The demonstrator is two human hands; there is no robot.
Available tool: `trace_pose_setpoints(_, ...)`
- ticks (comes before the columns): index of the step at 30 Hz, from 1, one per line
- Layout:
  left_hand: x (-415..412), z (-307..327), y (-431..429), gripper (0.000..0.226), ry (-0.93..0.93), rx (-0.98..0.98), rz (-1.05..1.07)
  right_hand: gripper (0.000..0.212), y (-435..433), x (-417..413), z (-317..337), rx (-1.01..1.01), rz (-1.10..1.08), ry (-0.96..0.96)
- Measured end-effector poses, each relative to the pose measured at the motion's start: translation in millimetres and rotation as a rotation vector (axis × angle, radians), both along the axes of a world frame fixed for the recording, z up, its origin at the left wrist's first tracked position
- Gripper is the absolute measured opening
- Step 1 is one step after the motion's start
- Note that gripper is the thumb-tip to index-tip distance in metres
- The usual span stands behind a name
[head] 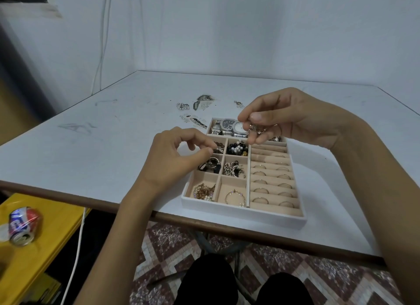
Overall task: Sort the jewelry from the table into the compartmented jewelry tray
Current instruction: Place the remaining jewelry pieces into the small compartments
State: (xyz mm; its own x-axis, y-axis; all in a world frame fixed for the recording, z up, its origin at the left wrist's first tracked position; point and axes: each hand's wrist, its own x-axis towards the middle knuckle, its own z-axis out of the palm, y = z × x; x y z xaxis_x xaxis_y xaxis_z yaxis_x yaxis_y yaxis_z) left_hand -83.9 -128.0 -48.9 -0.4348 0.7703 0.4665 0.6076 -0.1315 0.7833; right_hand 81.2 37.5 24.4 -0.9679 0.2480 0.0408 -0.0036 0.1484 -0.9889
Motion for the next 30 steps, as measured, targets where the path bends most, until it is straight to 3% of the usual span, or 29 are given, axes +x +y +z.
trace_pose_setpoints(21,1,2,0,0.016,0.018,-0.045,0.065,0.018,-4,-1,1,0.052,-0.027,-0.02)
trace_pose_setpoints(27,-8,1,3,0.019,-0.003,0.073,0.212,0.017,-10,-3,2,0.128,-0.041,0.023)
trace_pose_setpoints(30,-18,-4,6,0.019,0.002,-0.016,0.339,0.017,-15,-4,3,0.186,-0.028,0.035)
